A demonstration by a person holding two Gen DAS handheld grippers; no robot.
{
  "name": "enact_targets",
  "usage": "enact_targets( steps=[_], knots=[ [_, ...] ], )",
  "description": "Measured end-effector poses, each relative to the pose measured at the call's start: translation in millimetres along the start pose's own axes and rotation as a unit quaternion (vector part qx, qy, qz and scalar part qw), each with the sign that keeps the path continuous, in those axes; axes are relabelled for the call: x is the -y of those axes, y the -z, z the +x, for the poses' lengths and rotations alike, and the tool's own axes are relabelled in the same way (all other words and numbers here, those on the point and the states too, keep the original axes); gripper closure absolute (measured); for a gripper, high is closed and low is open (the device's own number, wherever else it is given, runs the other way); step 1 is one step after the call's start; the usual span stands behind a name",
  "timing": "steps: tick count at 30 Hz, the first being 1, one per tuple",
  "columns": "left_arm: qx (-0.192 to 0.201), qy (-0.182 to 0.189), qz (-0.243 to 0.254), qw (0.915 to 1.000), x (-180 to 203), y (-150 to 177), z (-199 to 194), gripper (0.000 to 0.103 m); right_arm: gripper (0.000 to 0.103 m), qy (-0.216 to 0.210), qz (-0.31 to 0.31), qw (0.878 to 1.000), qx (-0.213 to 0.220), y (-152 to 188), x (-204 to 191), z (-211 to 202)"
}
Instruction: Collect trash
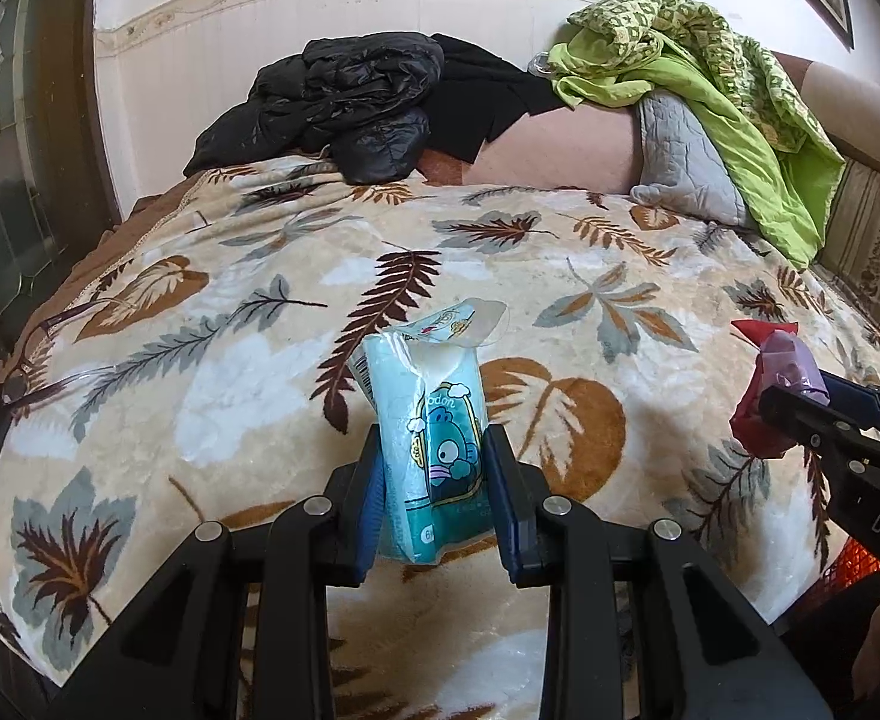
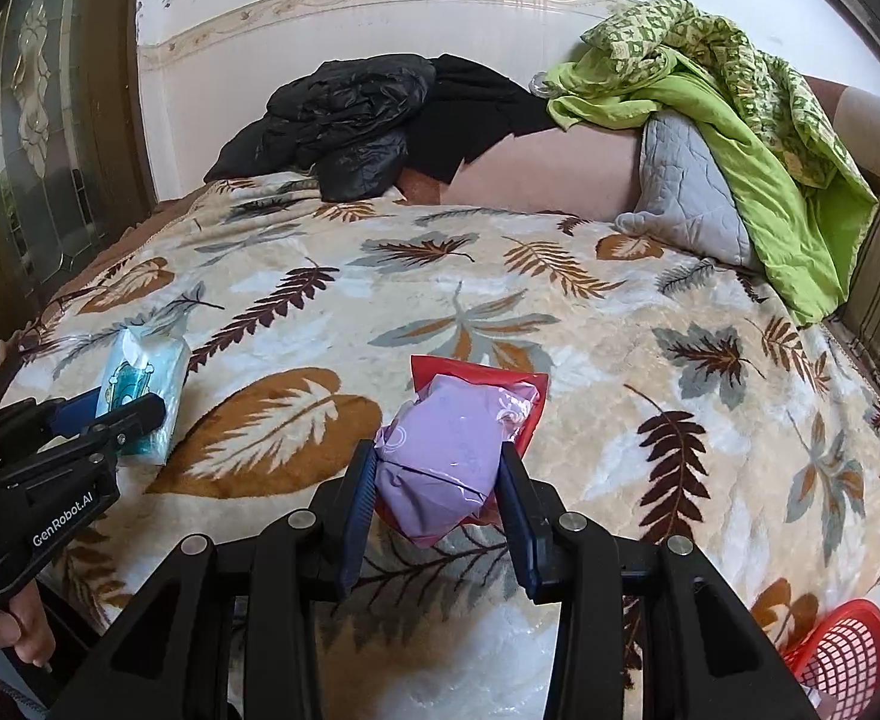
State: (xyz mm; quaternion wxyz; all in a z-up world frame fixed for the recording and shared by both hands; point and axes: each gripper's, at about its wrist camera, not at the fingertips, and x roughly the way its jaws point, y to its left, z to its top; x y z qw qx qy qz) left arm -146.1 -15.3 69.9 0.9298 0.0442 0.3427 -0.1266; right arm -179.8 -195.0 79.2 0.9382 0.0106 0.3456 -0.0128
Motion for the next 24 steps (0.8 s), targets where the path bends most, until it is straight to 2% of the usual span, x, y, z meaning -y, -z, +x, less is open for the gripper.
enact_targets(
  steps=[24],
  knots=[
    [-0.005, 0.005, -0.002, 1.0000, -0.9, -0.5, 5.5, 0.073, 0.061, 0.003, -0.013, 1.000, -0.005, 0.2, -7.2, 6.1]
  ],
)
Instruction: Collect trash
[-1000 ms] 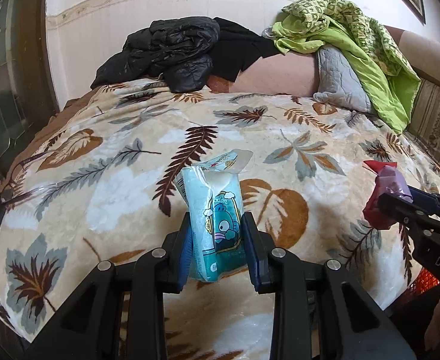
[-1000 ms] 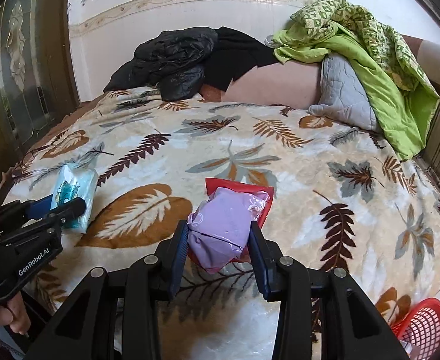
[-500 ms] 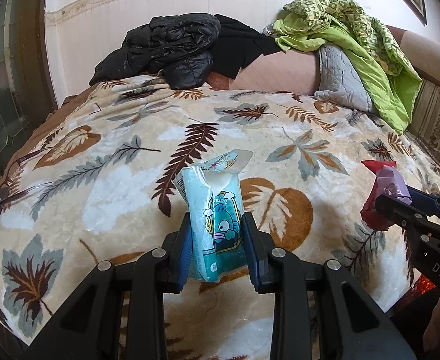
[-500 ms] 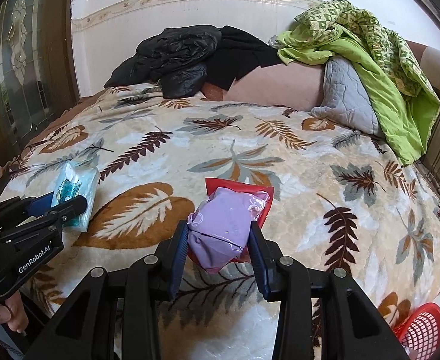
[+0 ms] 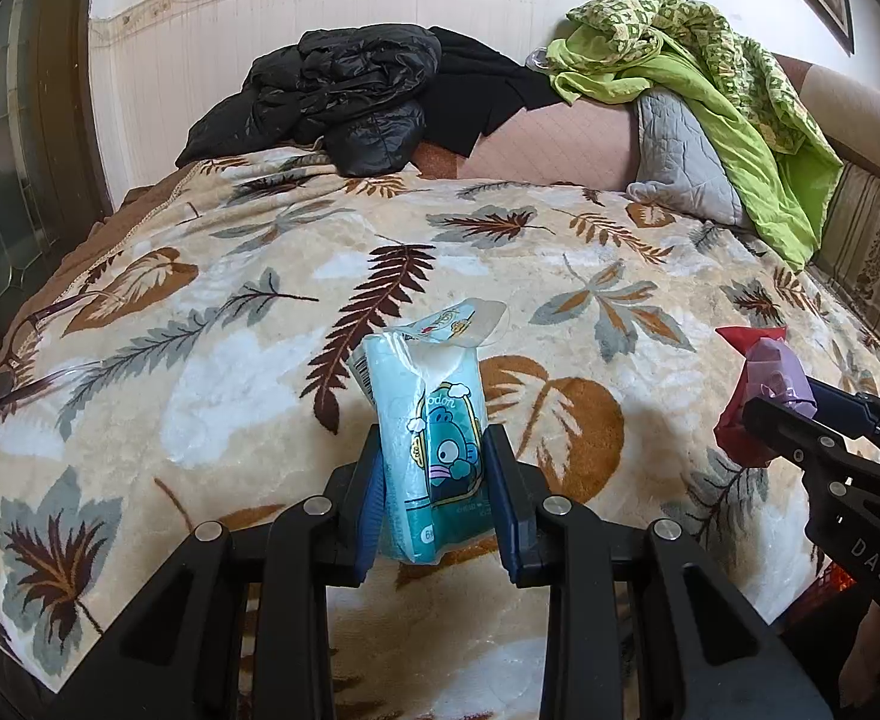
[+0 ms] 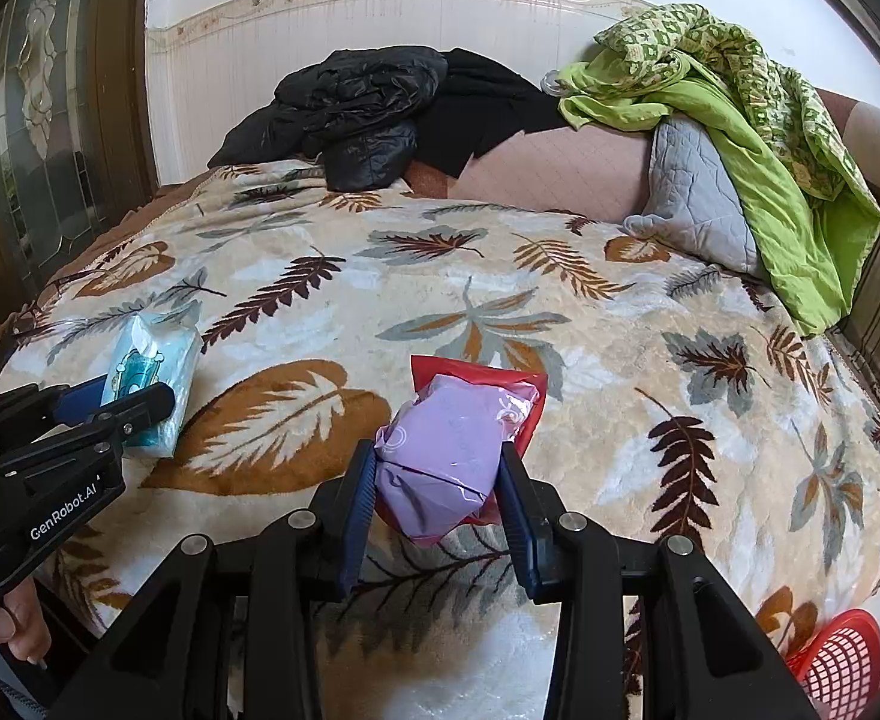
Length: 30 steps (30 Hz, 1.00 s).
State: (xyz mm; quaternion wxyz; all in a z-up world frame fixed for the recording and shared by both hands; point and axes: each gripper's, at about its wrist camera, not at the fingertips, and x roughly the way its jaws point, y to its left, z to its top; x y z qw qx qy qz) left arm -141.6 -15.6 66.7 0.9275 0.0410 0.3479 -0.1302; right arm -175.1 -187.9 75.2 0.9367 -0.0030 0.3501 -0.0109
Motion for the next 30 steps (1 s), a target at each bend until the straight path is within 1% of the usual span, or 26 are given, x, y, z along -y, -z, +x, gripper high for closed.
enact_targets(
  steps=[25, 30],
  knots=[
    [0.000, 0.002, -0.001, 1.0000, -0.8, 0.2, -0.4, 0.073, 0.061, -0.001, 0.002, 1.000, 0.002, -0.4, 3.2, -0.9],
    [0.001, 0.005, 0.001, 1.0000, 3.9, -0.1, -1.4, 0.073, 0.061, -0.008, 0.024, 1.000, 0.014, -2.9, 12.4, -9.6]
  ],
)
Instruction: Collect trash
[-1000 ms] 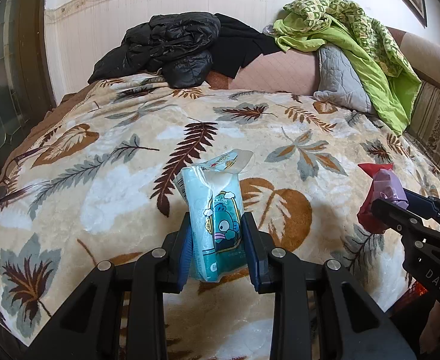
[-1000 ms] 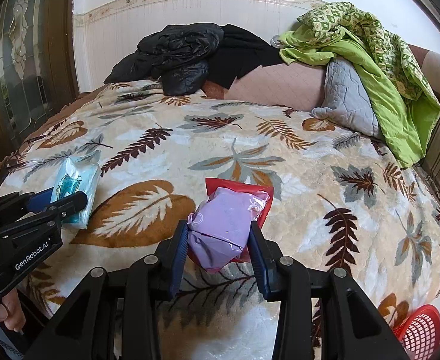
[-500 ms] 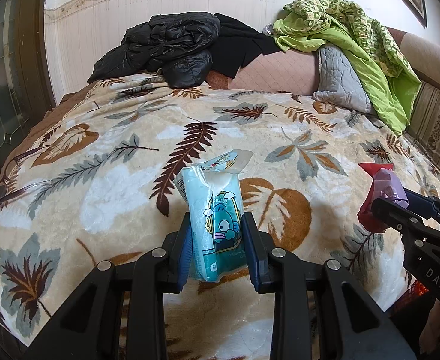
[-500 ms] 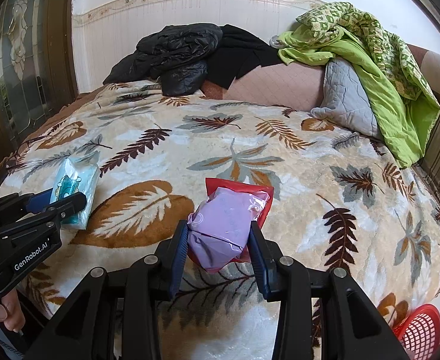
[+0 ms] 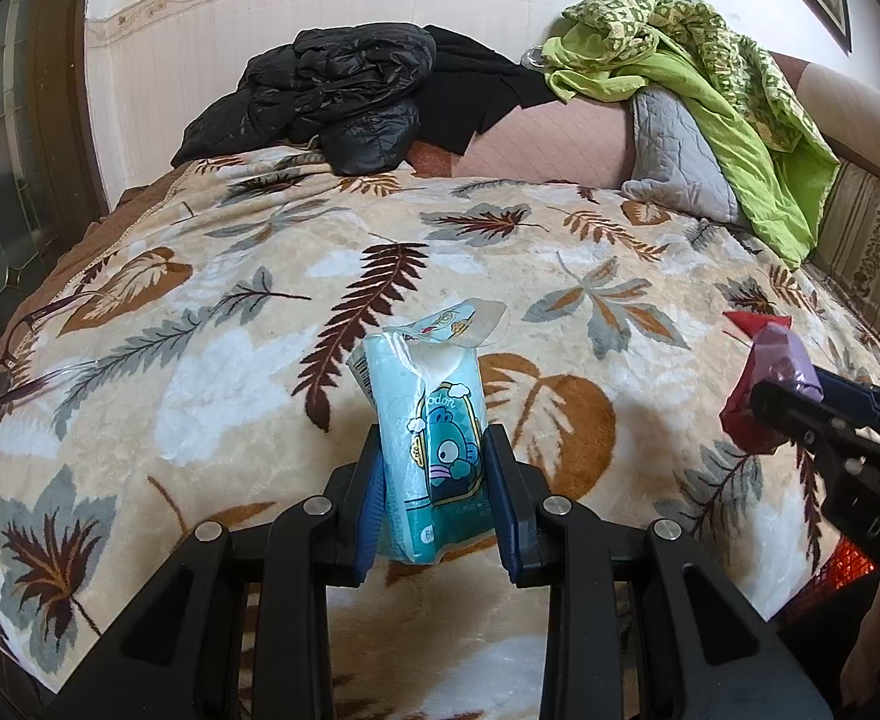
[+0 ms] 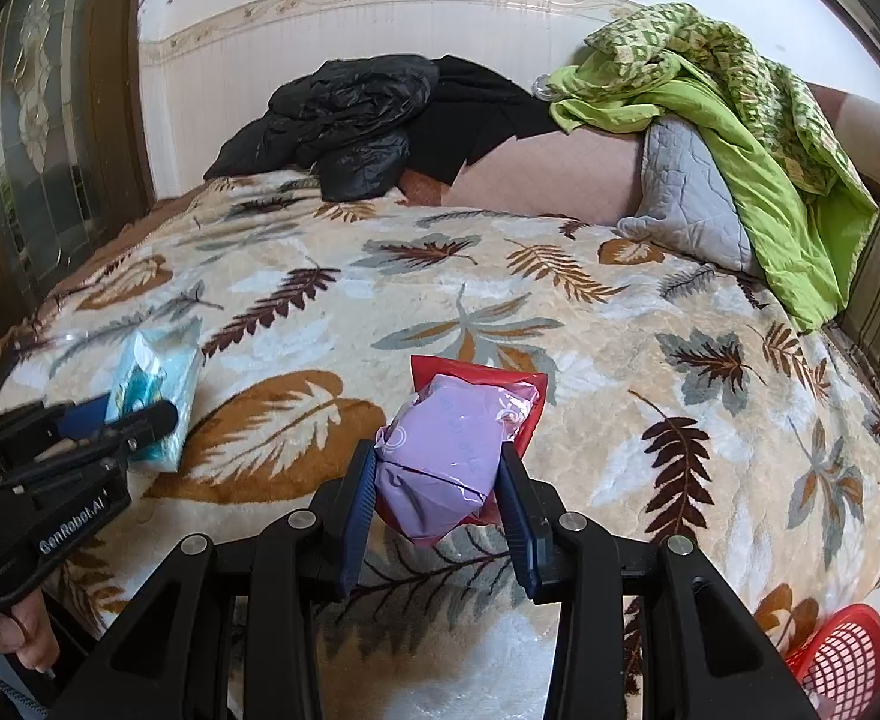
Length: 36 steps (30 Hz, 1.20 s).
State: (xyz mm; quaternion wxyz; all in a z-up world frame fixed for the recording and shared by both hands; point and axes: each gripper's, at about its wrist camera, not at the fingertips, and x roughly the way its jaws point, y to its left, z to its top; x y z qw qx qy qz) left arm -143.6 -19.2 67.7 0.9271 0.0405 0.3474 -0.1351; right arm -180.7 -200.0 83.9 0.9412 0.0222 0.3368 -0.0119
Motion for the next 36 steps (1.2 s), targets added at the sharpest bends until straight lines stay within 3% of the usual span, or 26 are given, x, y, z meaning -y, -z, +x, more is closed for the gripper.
enact_targets(
  steps=[16, 36],
  knots=[
    [0.015, 0.026, 0.052, 0.9982, 58.2, 1.0, -29.9, 0.073, 0.061, -0.025, 0.093, 0.995, 0.012, 22.5, 56.4, -69.8],
    [0.030, 0.084, 0.121, 0.9886, 132.7, -1.6, -61.7, 0.073, 0.061, 0.007, 0.167, 0.986, 0.025, 57.4, 121.7, -124.4]
  ],
)
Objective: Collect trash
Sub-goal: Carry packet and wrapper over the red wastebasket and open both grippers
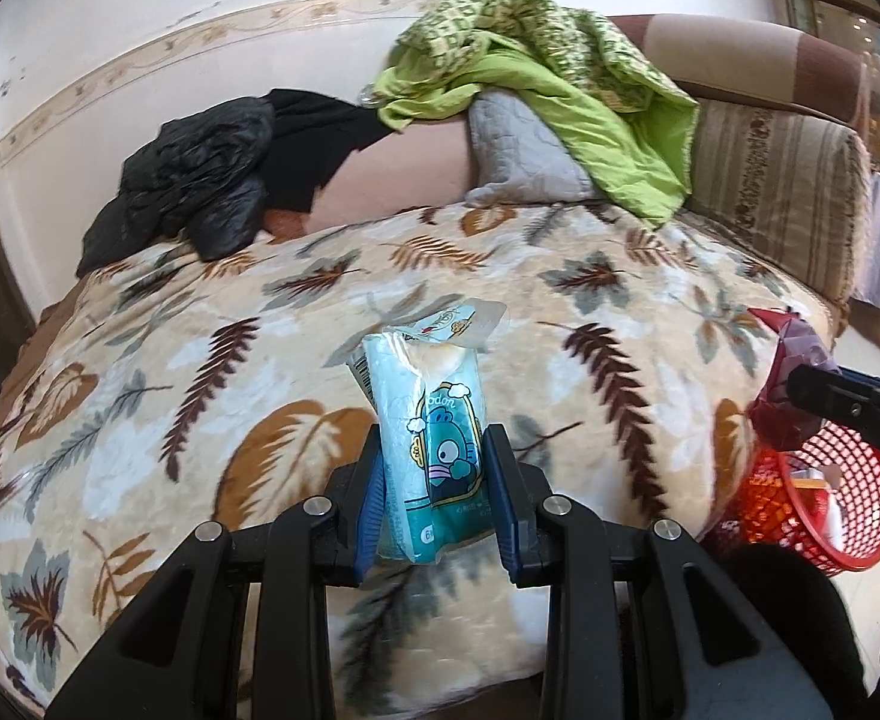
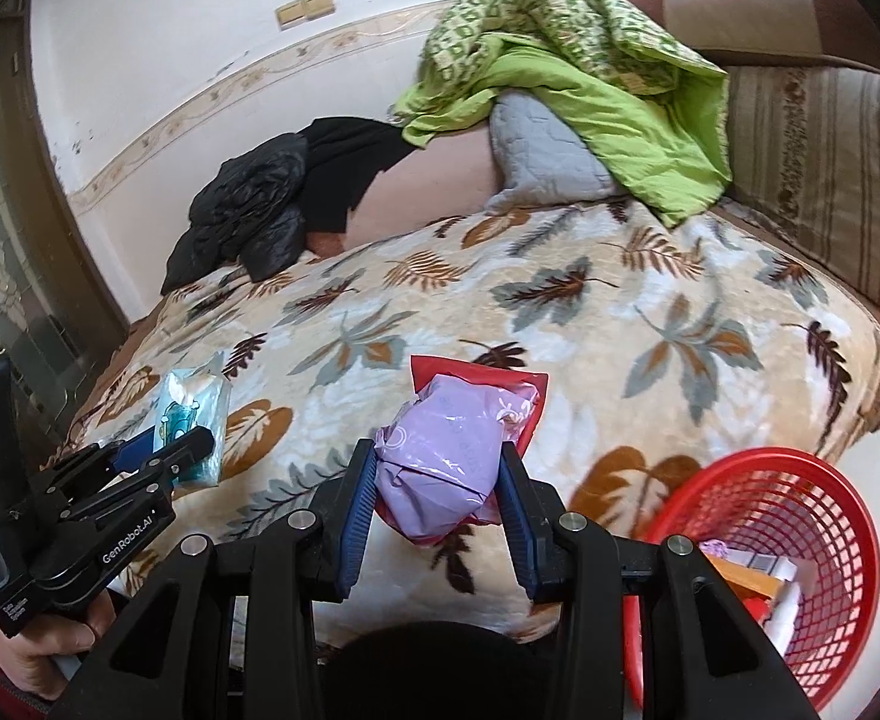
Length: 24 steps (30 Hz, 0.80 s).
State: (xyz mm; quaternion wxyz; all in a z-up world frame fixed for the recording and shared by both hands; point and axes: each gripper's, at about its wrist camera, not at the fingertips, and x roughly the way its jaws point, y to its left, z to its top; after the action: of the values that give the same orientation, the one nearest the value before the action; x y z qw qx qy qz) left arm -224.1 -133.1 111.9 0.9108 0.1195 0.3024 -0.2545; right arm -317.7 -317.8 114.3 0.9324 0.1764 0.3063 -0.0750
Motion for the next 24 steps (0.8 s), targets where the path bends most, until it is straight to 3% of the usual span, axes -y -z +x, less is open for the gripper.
enact_targets(
  steps=[5, 11, 18, 24],
  knots=[
    [0.004, 0.040, 0.021, 0.9989, 30.9, -8.9, -4.7, 0.073, 0.061, 0.025, 0.026, 0.999, 0.007, 4.7, 33.4, -19.8],
    [-0.008, 0.124, 0.051, 0.9910, 79.1, -15.8, -11.2, 0.073, 0.061, 0.066, 0.077, 0.995, 0.010, 16.0, 87.2, -51.5],
    [-0.057, 0.234, 0.074, 0.9677, 138.1, -22.4, -5.2, 0.073, 0.061, 0.106, 0.133, 0.985, 0.009, 32.4, 141.8, -88.3],
    [-0.086, 0.286, 0.090, 0.9501, 184.7, -25.8, -0.7, 0.073, 0.061, 0.126, 0.148, 0.981, 0.016, 36.1, 165.5, -108.1]
  ],
)
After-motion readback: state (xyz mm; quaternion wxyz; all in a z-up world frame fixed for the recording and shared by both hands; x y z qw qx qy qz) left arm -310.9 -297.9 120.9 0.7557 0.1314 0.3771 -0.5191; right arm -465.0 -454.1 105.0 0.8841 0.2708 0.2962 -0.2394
